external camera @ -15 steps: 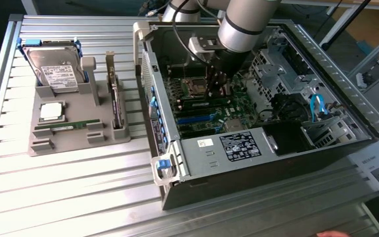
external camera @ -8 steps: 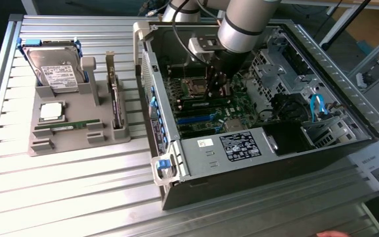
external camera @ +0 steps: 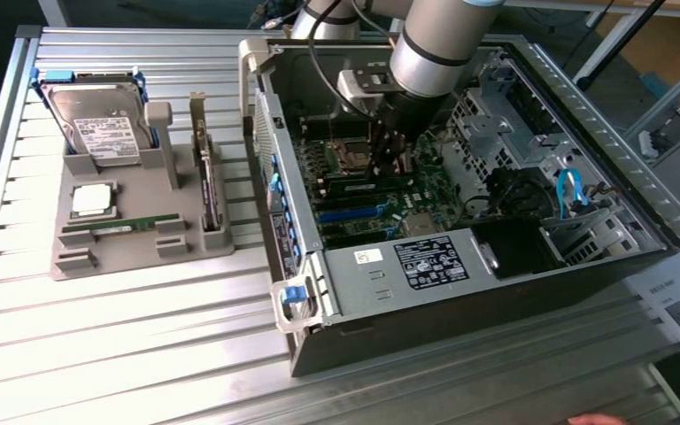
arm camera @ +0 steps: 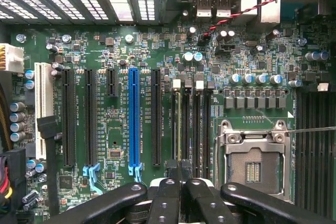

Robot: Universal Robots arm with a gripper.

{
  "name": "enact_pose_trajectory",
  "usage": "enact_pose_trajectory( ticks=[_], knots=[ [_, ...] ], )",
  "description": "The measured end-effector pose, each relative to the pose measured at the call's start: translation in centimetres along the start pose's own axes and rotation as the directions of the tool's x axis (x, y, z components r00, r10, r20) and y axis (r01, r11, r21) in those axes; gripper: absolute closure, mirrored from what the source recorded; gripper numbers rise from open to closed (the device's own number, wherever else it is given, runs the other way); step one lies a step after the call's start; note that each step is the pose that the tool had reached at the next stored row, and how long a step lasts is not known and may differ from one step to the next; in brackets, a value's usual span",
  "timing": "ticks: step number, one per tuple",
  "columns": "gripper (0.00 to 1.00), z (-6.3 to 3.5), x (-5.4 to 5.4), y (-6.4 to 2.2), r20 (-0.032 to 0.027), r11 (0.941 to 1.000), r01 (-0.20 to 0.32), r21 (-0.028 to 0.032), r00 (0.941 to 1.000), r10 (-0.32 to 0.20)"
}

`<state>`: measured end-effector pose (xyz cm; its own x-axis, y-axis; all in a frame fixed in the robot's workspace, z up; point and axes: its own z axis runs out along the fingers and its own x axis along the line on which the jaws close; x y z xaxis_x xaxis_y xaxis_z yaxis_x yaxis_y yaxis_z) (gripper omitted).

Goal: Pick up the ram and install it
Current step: 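Press down the ram until it locks into place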

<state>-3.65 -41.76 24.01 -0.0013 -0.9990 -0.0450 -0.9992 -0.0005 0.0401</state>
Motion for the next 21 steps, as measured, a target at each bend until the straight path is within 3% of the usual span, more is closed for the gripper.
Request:
enact_pose_trajectory(
  ticks=[21],
  knots=[
    [0.90,0.47,0.05,-0.02,-0.0001,1.0000,0.000,0.0001,1.0000,0.000]
  ],
)
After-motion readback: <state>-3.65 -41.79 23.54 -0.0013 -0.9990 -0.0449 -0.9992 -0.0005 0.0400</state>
